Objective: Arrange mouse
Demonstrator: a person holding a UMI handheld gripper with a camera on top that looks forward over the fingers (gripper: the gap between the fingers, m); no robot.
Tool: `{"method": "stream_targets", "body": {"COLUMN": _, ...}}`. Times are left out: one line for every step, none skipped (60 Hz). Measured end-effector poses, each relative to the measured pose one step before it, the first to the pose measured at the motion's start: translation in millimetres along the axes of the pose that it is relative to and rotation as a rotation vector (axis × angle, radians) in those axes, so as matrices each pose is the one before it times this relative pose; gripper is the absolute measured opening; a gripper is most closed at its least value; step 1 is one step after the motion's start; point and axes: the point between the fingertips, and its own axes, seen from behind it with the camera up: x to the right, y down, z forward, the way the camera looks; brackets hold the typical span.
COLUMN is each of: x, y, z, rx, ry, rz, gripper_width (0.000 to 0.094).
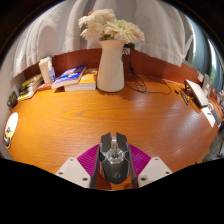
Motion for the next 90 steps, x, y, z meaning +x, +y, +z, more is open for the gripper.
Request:
{"method": "stream_targets", "body": {"x": 0.15, "y": 0.12, "z": -0.12, "rx": -0.00093, "ry": 0.00304, "rz": 0.001, "gripper_width": 0.0466}}
{"method": "stream_targets", "body": {"x": 0.08, "y": -0.12, "z": -0.5, "rx": -0.00204, "ry": 0.00299, "rz": 0.0006, "gripper_width": 0.0448}}
{"method": "stream_targets", "body": {"x": -0.17, "y": -0.37, "z": -0.04, "rx": -0.00095, "ry": 0.00235, "rz": 0.0002, "gripper_width": 0.0442}}
{"method": "stream_targets", "body": {"x": -0.07, "y": 0.66, "z": 0.25, "rx": -0.00583, "ry": 0.00243, "rz": -0.0003, "gripper_width": 0.0425}}
{"method": "stream_targets", "body": {"x": 0.34, "y": -0.58, "z": -0.44, "rx": -0.00327, "ry": 0.00271, "rz": 0.0012, "gripper_width": 0.0409}}
{"method": "stream_targets", "body": {"x": -0.09, "y": 0.85, "z": 0.12, "rx": -0.00619, "ry": 0.00198, "rz": 0.0056, "gripper_width": 0.0394}}
{"method": "stream_targets", "body": {"x": 1.05, "y": -0.9, "z": -0.17, "rx": -0.00591, "ry": -0.00089, "rz": 0.0069, "gripper_width": 0.0383}}
{"method": "stream_targets", "body": {"x": -0.21, "y": 0.82, "z": 0.39, "rx": -0.00718, "ry": 0.00068, "rz": 0.0104, "gripper_width": 0.0367}}
{"method": "stream_targets", "body": {"x": 0.25, "y": -0.81, "z": -0.96, "rx": -0.00544, "ry": 0.00149, "rz": 0.011, "gripper_width": 0.0361}}
{"method": "stream_targets", "body": {"x": -0.35, "y": 0.94, "z": 0.3, "rx": -0.0084, "ry": 0.00032, "rz": 0.0111, "gripper_width": 0.0358}}
{"method": "stream_targets", "body": {"x": -0.23, "y": -0.33, "z": -0.18, "rx": -0.0055, "ry": 0.00077, "rz": 0.0102, "gripper_width": 0.0356}}
{"method": "stream_targets", "body": {"x": -0.14, "y": 0.57, "z": -0.09, "rx": -0.00826, "ry": 0.00224, "rz": 0.0087, "gripper_width": 0.0357}}
{"method": "stream_targets", "body": {"x": -0.1, "y": 1.56, "z": -0.04, "rx": -0.00535, "ry": 0.00426, "rz": 0.0086, "gripper_width": 0.0357}}
{"method": "stream_targets", "body": {"x": -0.1, "y": -0.01, "z": -1.07, "rx": -0.00879, "ry": 0.00492, "rz": 0.008, "gripper_width": 0.0355}}
{"method": "stream_targets", "body": {"x": 0.1, "y": -0.27, "z": -0.64, "rx": -0.00703, "ry": 0.00784, "rz": 0.0074, "gripper_width": 0.0355}}
{"method": "stream_targets", "body": {"x": 0.19, "y": -1.47, "z": -1.61, "rx": -0.00302, "ry": 0.01002, "rz": 0.0058, "gripper_width": 0.0357}}
{"method": "stream_targets", "body": {"x": -0.32, "y": -3.48, "z": -2.79, "rx": 0.00385, "ry": 0.01049, "rz": 0.0059, "gripper_width": 0.0358}}
{"method": "stream_targets", "body": {"x": -1.11, "y": -4.79, "z": -3.79, "rx": 0.00627, "ry": 0.00876, "rz": 0.0029, "gripper_width": 0.0358}}
{"method": "stream_targets", "body": {"x": -2.29, "y": -6.02, "z": -4.99, "rx": 0.00856, "ry": 0.00587, "rz": 0.001, "gripper_width": 0.0359}}
{"method": "stream_targets", "body": {"x": -2.27, "y": -7.17, "z": -5.43, "rx": 0.01405, "ry": 0.00423, "rz": 0.0013, "gripper_width": 0.0357}}
{"method": "stream_targets", "body": {"x": -3.93, "y": -7.22, "z": -6.85, "rx": 0.01674, "ry": 0.00568, "rz": 0.0022, "gripper_width": 0.0358}}
{"method": "stream_targets", "body": {"x": -4.23, "y": -8.35, "z": -6.91, "rx": 0.01595, "ry": 0.0052, "rz": 0.0003, "gripper_width": 0.036}}
{"method": "stream_targets", "body": {"x": -4.98, "y": -8.79, "z": -7.45, "rx": 0.01557, "ry": 0.00426, "rz": 0.0, "gripper_width": 0.0361}}
{"method": "stream_targets", "body": {"x": -5.58, "y": -9.81, "z": -7.81, "rx": 0.018, "ry": 0.00416, "rz": 0.0029, "gripper_width": 0.0361}}
{"method": "stream_targets", "body": {"x": -6.19, "y": -10.86, "z": -8.04, "rx": 0.02109, "ry": 0.00354, "rz": 0.0068, "gripper_width": 0.0361}}
{"method": "stream_targets", "body": {"x": -7.42, "y": -10.86, "z": -8.31, "rx": 0.02059, "ry": 0.00186, "rz": 0.0067, "gripper_width": 0.036}}
{"method": "stream_targets", "body": {"x": -8.57, "y": -10.03, "z": -8.56, "rx": 0.01746, "ry": -0.00081, "rz": 0.0047, "gripper_width": 0.0359}}
{"method": "stream_targets", "body": {"x": -9.64, "y": -10.03, "z": -8.38, "rx": 0.01619, "ry": -0.00382, "rz": 0.0042, "gripper_width": 0.036}}
{"method": "stream_targets", "body": {"x": -10.13, "y": -10.82, "z": -8.39, "rx": 0.01866, "ry": -0.00489, "rz": 0.006, "gripper_width": 0.036}}
{"method": "stream_targets", "body": {"x": -10.42, "y": -12.12, "z": -7.12, "rx": 0.02443, "ry": -0.00218, "rz": 0.0066, "gripper_width": 0.036}}
{"method": "stream_targets", "body": {"x": -10.77, "y": -9.96, "z": -8.21, "rx": 0.01903, "ry": -0.00576, "rz": 0.0053, "gripper_width": 0.036}}
{"method": "stream_targets", "body": {"x": -11.34, "y": -9.55, "z": -7.57, "rx": 0.01865, "ry": -0.00474, "rz": 0.0029, "gripper_width": 0.036}}
{"method": "stream_targets", "body": {"x": -12.25, "y": -9.04, "z": -7.27, "rx": 0.01633, "ry": -0.00522, "rz": 0.0012, "gripper_width": 0.0361}}
{"method": "stream_targets", "body": {"x": -12.98, "y": -8.64, "z": -6.97, "rx": 0.01515, "ry": -0.00683, "rz": 0.0023, "gripper_width": 0.036}}
{"method": "stream_targets", "body": {"x": -13.8, "y": -8.5, "z": -6.36, "rx": 0.01527, "ry": -0.00854, "rz": 0.0043, "gripper_width": 0.036}}
{"method": "stream_targets", "body": {"x": -14.4, "y": -7.92, "z": -6.33, "rx": 0.01402, "ry": -0.00997, "rz": 0.006, "gripper_width": 0.036}}
{"method": "stream_targets", "body": {"x": -14.89, "y": -7.14, "z": -5.7, "rx": 0.01273, "ry": -0.01075, "rz": 0.0061, "gripper_width": 0.0359}}
{"method": "stream_targets", "body": {"x": -15.28, "y": -6.11, "z": -5.21, "rx": 0.01089, "ry": -0.0113, "rz": 0.0052, "gripper_width": 0.0359}}
{"method": "stream_targets", "body": {"x": -15.82, "y": -5.01, "z": -4.6, "rx": 0.00801, "ry": -0.01254, "rz": 0.0033, "gripper_width": 0.036}}
{"method": "stream_targets", "body": {"x": -16.69, "y": -4.05, "z": -3.93, "rx": 0.00944, "ry": -0.01271, "rz": 0.0016, "gripper_width": 0.0361}}
{"method": "stream_targets", "body": {"x": -17.16, "y": -3.09, "z": -3.63, "rx": 0.01151, "ry": -0.01178, "rz": 0.0004, "gripper_width": 0.0361}}
{"method": "stream_targets", "body": {"x": -16.43, "y": -5.16, "z": -3.32, "rx": 0.00247, "ry": -0.01354, "rz": -0.0012, "gripper_width": 0.0362}}
{"method": "stream_targets", "body": {"x": -16.31, "y": -2.66, "z": -1.71, "rx": 0.00766, "ry": -0.01406, "rz": -0.0048, "gripper_width": 0.0362}}
{"method": "stream_targets", "body": {"x": -16.06, "y": -1.49, "z": -0.81, "rx": 0.00506, "ry": -0.01283, "rz": -0.009, "gripper_width": 0.0362}}
{"method": "stream_targets", "body": {"x": -15.32, "y": -0.36, "z": -0.05, "rx": 0.00306, "ry": -0.01097, "rz": -0.0112, "gripper_width": 0.0361}}
{"method": "stream_targets", "body": {"x": -14.68, "y": 0.71, "z": 0.61, "rx": 0.0015, "ry": -0.00848, "rz": -0.0101, "gripper_width": 0.0362}}
{"method": "stream_targets", "body": {"x": -14.36, "y": 1.33, "z": 1.46, "rx": -0.00018, "ry": -0.00805, "rz": -0.0082, "gripper_width": 0.0363}}
{"method": "stream_targets", "body": {"x": -14.6, "y": 2.59, "z": 2.23, "rx": -0.00306, "ry": -0.0092, "rz": -0.0058, "gripper_width": 0.0362}}
{"method": "stream_targets", "body": {"x": -15.03, "y": 5.43, "z": 2.93, "rx": -0.00085, "ry": -0.01341, "rz": -0.0045, "gripper_width": 0.0363}}
{"method": "stream_targets", "body": {"x": -15.46, "y": 2.97, "z": 2.85, "rx": -0.01319, "ry": -0.01272, "rz": 0.0002, "gripper_width": 0.0362}}
{"method": "stream_targets", "body": {"x": -14.61, "y": 6.95, "z": 3.91, "rx": -0.00355, "ry": -0.01572, "rz": 0.0035, "gripper_width": 0.0362}}
{"method": "stream_targets", "body": {"x": -13.61, "y": 7.08, "z": 3.64, "rx": -0.00714, "ry": -0.01447, "rz": 0.0054, "gripper_width": 0.036}}
{"method": "stream_targets", "body": {"x": -13.82, "y": 6.54, "z": 4.4, "rx": -0.01504, "ry": -0.00922, "rz": 0.0017, "gripper_width": 0.0359}}
{"method": "stream_targets", "body": {"x": -12.39, "y": 8.11, "z": 5.11, "rx": -0.01416, "ry": -0.01009, "rz": -0.0036, "gripper_width": 0.0359}}
{"method": "stream_targets", "body": {"x": -11.21, "y": 8.71, "z": 5.7, "rx": -0.01336, "ry": -0.00738, "rz": -0.0058, "gripper_width": 0.0358}}
{"method": "stream_targets", "body": {"x": -9.98, "y": 8.74, "z": 5.94, "rx": -0.01251, "ry": -0.00546, "rz": -0.0063, "gripper_width": 0.0359}}
{"method": "stream_targets", "body": {"x": -9.33, "y": 10.25, "z": 6.28, "rx": -0.01065, "ry": -0.00733, "rz": -0.0061, "gripper_width": 0.0358}}
{"method": "stream_targets", "body": {"x": -9.25, "y": 10.11, "z": 5.94, "rx": -0.01567, "ry": -0.00542, "rz": -0.0049, "gripper_width": 0.0358}}
{"method": "stream_targets", "body": {"x": -9.01, "y": 10.59, "z": 6.08, "rx": -0.01712, "ry": -0.00676, "rz": -0.0016, "gripper_width": 0.0356}}
{"method": "stream_targets", "body": {"x": -7.99, "y": 10.99, "z": 5.54, "rx": -0.01492, "ry": -0.01053, "rz": 0.0013, "gripper_width": 0.0357}}
{"method": "stream_targets", "body": {"x": -9.27, "y": 10.06, "z": 6.87, "rx": -0.01903, "ry": -0.00353, "rz": 0.0015, "gripper_width": 0.0356}}
{"method": "stream_targets", "body": {"x": -7.41, "y": 10.68, "z": 6.61, "rx": -0.01864, "ry": -0.00676, "rz": 0.0002, "gripper_width": 0.0356}}
{"method": "stream_targets", "body": {"x": -5.5, "y": 10.98, "z": 5.7, "rx": -0.0185, "ry": -0.00901, "rz": -0.0014, "gripper_width": 0.0356}}
{"method": "stream_targets", "body": {"x": -6.23, "y": 10.41, "z": 6.7, "rx": -0.0211, "ry": 0.0015, "rz": -0.0005, "gripper_width": 0.0358}}
{"method": "stream_targets", "body": {"x": -4.7, "y": 10.34, "z": 5.72, "rx": -0.0194, "ry": -0.00154, "rz": -0.0019, "gripper_width": 0.0358}}
{"method": "stream_targets", "body": {"x": -3.2, "y": 9.79, "z": 5.01, "rx": -0.01555, "ry": -0.00477, "rz": -0.0035, "gripper_width": 0.0358}}
{"method": "stream_targets", "body": {"x": -4.54, "y": 8.47, "z": 5.8, "rx": -0.01513, "ry": 0.00357, "rz": -0.0025, "gripper_width": 0.0358}}
{"method": "stream_targets", "body": {"x": -3.45, "y": 8.35, "z": 5.01, "rx": -0.01352, "ry": -0.00057, "rz": -0.0031, "gripper_width": 0.0357}}
{"method": "stream_targets", "body": {"x": -2.06, "y": 8.42, "z": 4.0, "rx": -0.01327, "ry": -0.00361, "rz": -0.0035, "gripper_width": 0.0357}}
{"method": "stream_targets", "body": {"x": -2.41, "y": 7.72, "z": 3.94, "rx": -0.01371, "ry": 0.00136, "rz": -0.0039, "gripper_width": 0.0358}}
{"method": "stream_targets", "body": {"x": -1.23, "y": 7.59, "z": 3.26, "rx": -0.01262, "ry": -0.0032, "rz": -0.0082, "gripper_width": 0.0357}}
{"method": "stream_targets", "body": {"x": -2.5, "y": 6.19, "z": 3.19, "rx": -0.01157, "ry": 0.00215, "rz": -0.0059, "gripper_width": 0.0357}}
{"method": "stream_targets", "body": {"x": -3.11, "y": 6.14, "z": 3.49, "rx": -0.00631, "ry": 0.00368, "rz": -0.0018, "gripper_width": 0.0358}}
{"method": "stream_targets", "body": {"x": -2.07, "y": 5.15, "z": 2.69, "rx": -0.00803, "ry": 0.00084, "rz": -0.0011, "gripper_width": 0.0358}}
{"method": "stream_targets", "body": {"x": -1.99, "y": 5.03, "z": 2.61, "rx": -0.00769, "ry": 0.00001, "rz": -0.0002, "gripper_width": 0.0357}}
{"method": "stream_targets", "body": {"x": -1.94, "y": 4.97, "z": 2.63, "rx": -0.00911, "ry": -0.00061, "rz": -0.0009, "gripper_width": 0.0357}}
{"method": "stream_targets", "body": {"x": -1.75, "y": 4.76, "z": 2.3, "rx": -0.00896, "ry": -0.00146, "rz": -0.0012, "gripper_width": 0.0356}}
{"method": "stream_targets", "body": {"x": -1.52, "y": 4.37, "z": 2.3, "rx": -0.00789, "ry": -0.00177, "rz": 0.0002, "gripper_width": 0.0356}}
{"method": "stream_targets", "body": {"x": -1.34, "y": 3.89, "z": 2.15, "rx": -0.00718, "ry": -0.00095, "rz": 0.0014, "gripper_width": 0.0357}}
{"method": "stream_targets", "body": {"x": 0.37, "y": 3.26, "z": 2.31, "rx": -0.00791, "ry": -0.00344, "rz": -0.0004, "gripper_width": 0.0357}}
{"method": "stream_targets", "body": {"x": -1.64, "y": 4.9, "z": 1.17, "rx": -0.00685, "ry": -0.00106, "rz": 0.001, "gripper_width": 0.0356}}
{"method": "stream_targets", "body": {"x": -0.93, "y": 3.91, "z": 2.12, "rx": -0.00782, "ry": -0.00147, "rz": 0.0006, "gripper_width": 0.0356}}
{"method": "stream_targets", "body": {"x": -0.63, "y": 3.78, "z": 1.65, "rx": -0.00805, "ry": -0.00086, "rz": 0.0026, "gripper_width": 0.0358}}
{"method": "stream_targets", "body": {"x": 0.32, "y": -3.09, "z": -0.9, "rx": 0.01482, "ry": 0.00374, "rz": -0.0058, "gripper_width": 0.0361}}
{"method": "stream_targets", "body": {"x": 0.84, "y": -0.76, "z": 0.95, "rx": 0.01195, "ry": 0.00579, "rz": -0.0086, "gripper_width": 0.0363}}
{"method": "stream_targets", "body": {"x": 0.43, "y": 0.38, "z": 0.9, "rx": 0.00111, "ry": 0.00507, "rz": -0.0071, "gripper_width": 0.0361}}
{"method": "stream_targets", "body": {"x": -0.39, "y": 1.4, "z": 0.55, "rx": -0.00494, "ry": 0.00136, "rz": -0.0039, "gripper_width": 0.0379}}
{"method": "stream_targets", "body": {"x": 0.48, "y": -0.72, "z": 0.52, "rx": -0.00479, "ry": -0.00075, "rz": -0.0026, "gripper_width": 0.0381}}
{"method": "stream_targets", "body": {"x": 0.37, "y": 0.11, "z": -0.16, "rx": -0.00148, "ry": 0.00485, "rz": -0.003, "gripper_width": 0.0407}}
{"method": "stream_targets", "body": {"x": -0.14, "y": -0.08, "z": 1.23, "rx": -0.00285, "ry": 0.00227, "rz": 0.0008, "gripper_width": 0.0419}}
